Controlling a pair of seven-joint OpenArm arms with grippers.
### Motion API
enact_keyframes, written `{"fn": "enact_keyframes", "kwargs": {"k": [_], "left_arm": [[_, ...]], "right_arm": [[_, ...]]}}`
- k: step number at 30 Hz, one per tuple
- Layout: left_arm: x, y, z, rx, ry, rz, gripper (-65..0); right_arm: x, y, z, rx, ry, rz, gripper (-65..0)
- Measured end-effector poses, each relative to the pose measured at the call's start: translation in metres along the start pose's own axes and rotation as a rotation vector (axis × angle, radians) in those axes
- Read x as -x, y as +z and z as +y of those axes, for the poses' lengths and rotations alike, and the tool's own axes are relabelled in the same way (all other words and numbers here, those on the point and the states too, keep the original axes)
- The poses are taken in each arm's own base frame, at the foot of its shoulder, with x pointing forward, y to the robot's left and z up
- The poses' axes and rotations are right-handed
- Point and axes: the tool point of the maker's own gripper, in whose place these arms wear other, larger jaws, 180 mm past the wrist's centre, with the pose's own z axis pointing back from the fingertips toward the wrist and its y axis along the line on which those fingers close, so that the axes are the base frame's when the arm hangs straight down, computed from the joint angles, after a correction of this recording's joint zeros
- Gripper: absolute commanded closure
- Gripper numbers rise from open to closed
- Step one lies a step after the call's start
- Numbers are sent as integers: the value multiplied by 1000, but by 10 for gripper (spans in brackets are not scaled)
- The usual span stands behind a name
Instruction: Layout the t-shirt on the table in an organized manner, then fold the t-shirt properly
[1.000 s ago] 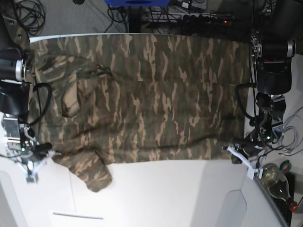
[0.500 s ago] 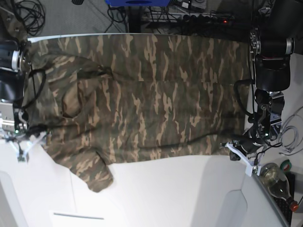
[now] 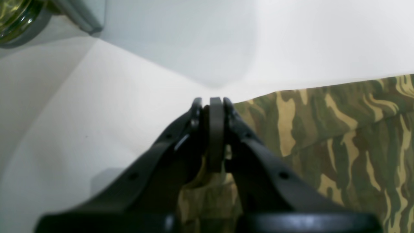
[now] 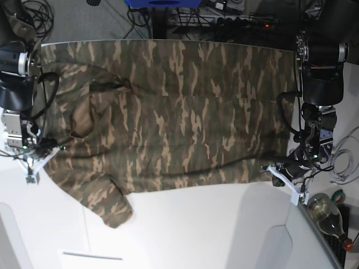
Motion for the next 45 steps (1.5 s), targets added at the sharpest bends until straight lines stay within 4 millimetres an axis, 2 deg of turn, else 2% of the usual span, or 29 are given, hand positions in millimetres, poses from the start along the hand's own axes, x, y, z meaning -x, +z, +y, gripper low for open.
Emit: {"fn": "enact_keyframes", "kwargs": {"k": [4,6,10,12,15,20,26,28,30,33,35,37,40,45], "left_arm": [[1,0,1,-2,-1,6,0],[1,0,1,-2,-2,6,0],[0,0,0,0,-1,2,0],[0,0,0,-1,-3,4,0],[1,0,1,-3,-1,6,0],[1,0,-1,2,-7,6,0],[1,0,-1,2,-7,5,0],[1,-1,-2,4,-6,5,0],[1,0,-1,2,-7,6,0],[1,0,-1,1,-4,6,0],[1,0,-1,3,-7,9,0],[1,0,-1,2,-8,7,0],[0,0,-1,2,-7,3,0],[-1,0,-2,4,-7,-1,0]], "right_arm": [[-4,13,4,-16,58,-9,0],[-12,27,7,-15,99,-30,0],[-31,55,24,-16,130,-60,0],[-33,71,28,-13,142,-49,0],[-16,86,32,5,160,11,0],[18,102,54,-29,155,85,0],[42,101,61,-39,137,145,-6],[45,101,62,-48,92,151,-57],[51,105,60,-41,63,196,-156],[35,116,50,-8,63,149,-299],[18,120,48,-4,57,105,-353],[-3,118,48,-8,49,72,-356],[-32,104,43,-14,38,63,-356],[-54,58,42,-64,8,98,-356]]}}
